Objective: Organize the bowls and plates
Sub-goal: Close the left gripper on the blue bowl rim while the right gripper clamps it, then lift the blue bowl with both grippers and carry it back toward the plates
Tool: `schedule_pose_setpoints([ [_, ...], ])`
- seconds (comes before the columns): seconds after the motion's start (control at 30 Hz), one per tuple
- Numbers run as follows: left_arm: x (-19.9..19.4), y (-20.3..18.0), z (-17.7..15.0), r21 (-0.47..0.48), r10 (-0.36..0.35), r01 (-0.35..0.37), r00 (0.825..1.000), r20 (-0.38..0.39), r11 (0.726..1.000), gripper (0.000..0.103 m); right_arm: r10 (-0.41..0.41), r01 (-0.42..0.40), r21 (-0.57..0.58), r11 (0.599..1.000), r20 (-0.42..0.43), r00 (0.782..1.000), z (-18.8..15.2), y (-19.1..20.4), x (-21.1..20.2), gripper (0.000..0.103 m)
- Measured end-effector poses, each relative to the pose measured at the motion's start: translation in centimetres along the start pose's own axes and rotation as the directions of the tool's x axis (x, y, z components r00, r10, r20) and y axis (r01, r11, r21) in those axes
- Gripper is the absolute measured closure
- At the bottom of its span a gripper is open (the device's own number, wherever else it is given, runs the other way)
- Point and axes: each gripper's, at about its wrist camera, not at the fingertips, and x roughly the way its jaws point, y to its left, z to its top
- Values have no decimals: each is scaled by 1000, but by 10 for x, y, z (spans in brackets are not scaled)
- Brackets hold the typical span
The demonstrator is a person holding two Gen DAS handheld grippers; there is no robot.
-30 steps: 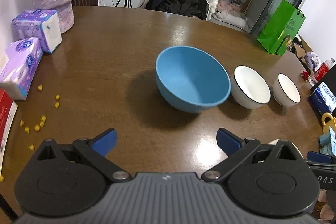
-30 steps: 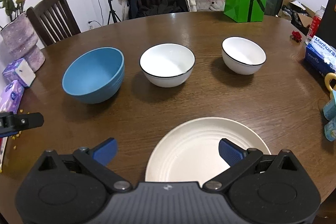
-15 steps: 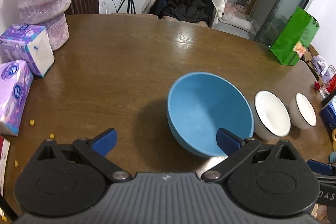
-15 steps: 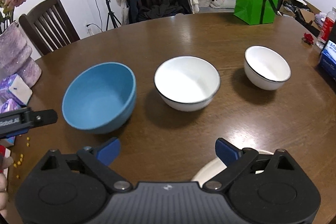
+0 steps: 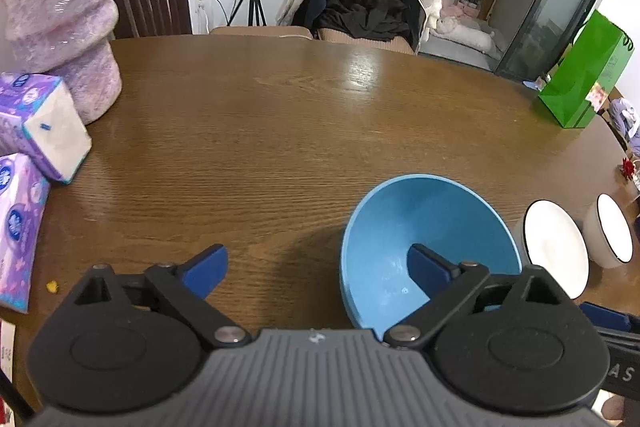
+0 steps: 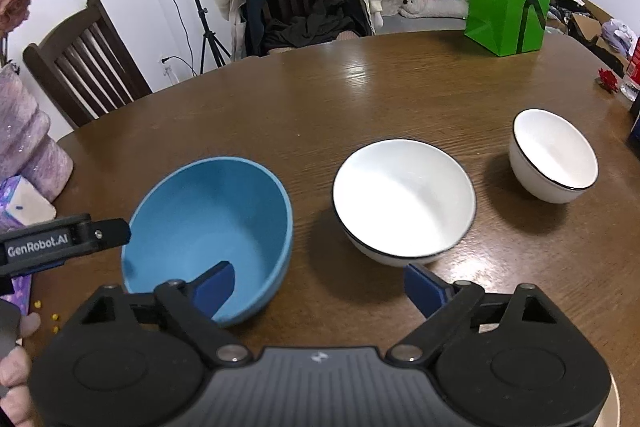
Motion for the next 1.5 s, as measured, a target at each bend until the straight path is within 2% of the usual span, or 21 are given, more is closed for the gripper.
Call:
schedule_pose_setpoints([
  [0.1, 10, -4, 2, 14, -1, 1, 1000, -17, 1000, 12, 4, -3, 20, 1000, -26, 1000, 6, 4, 13, 20],
  [0.23, 18, -9, 3, 25, 8, -7, 999, -31, 1000, 14, -35, 37, 29, 999, -60, 998, 10, 11, 32, 29],
  [0.33, 26, -13, 6, 36, 6, -4, 999, -48, 999, 23, -59, 61, 22, 998, -71, 996, 11, 16, 41, 32],
  [0.4, 32, -14, 7, 41, 9, -6, 998, -64, 999, 31, -70, 72, 19, 997, -76, 995, 13, 18, 45, 42],
  [0.47, 37, -15, 8, 36, -1, 3, 997, -76, 999, 33, -81, 82, 15, 997, -82, 993, 15, 20, 50, 51],
  [0.53, 42, -14, 9, 31, -11, 14, 996, -93, 999, 43, -92, 94, 11, 996, -91, 992, 16, 23, 55, 61],
  [0.6, 48, -14, 9, 28, -19, 22, 994, -111, 999, 62, -98, 100, 16, 995, -107, 989, 16, 22, 59, 74],
  [0.63, 50, -13, 9, 25, -26, 29, 993, -118, 999, 68, -89, 92, 23, 995, -117, 989, 16, 21, 61, 77],
  [0.67, 51, -12, 9, 21, -33, 36, 992, -125, 999, 81, -75, 80, 32, 996, -128, 989, 15, 20, 63, 83],
  [0.7, 52, -11, 9, 17, -40, 42, 991, -130, 999, 89, -63, 69, 40, 997, -137, 989, 15, 20, 64, 90],
  [0.77, 53, -10, 9, 13, -58, 61, 989, -137, 998, 94, -58, 65, 43, 997, -143, 988, 14, 21, 66, 94],
  [1.0, 48, -11, 9, 31, -63, 67, 990, -125, 997, 95, -82, 83, 0, 997, -115, 990, 10, 31, 64, 96],
  [1.5, 24, -9, 7, 28, -85, 89, 991, -104, 996, 95, -71, 72, 8, 997, -91, 993, 6, 26, 49, 96],
])
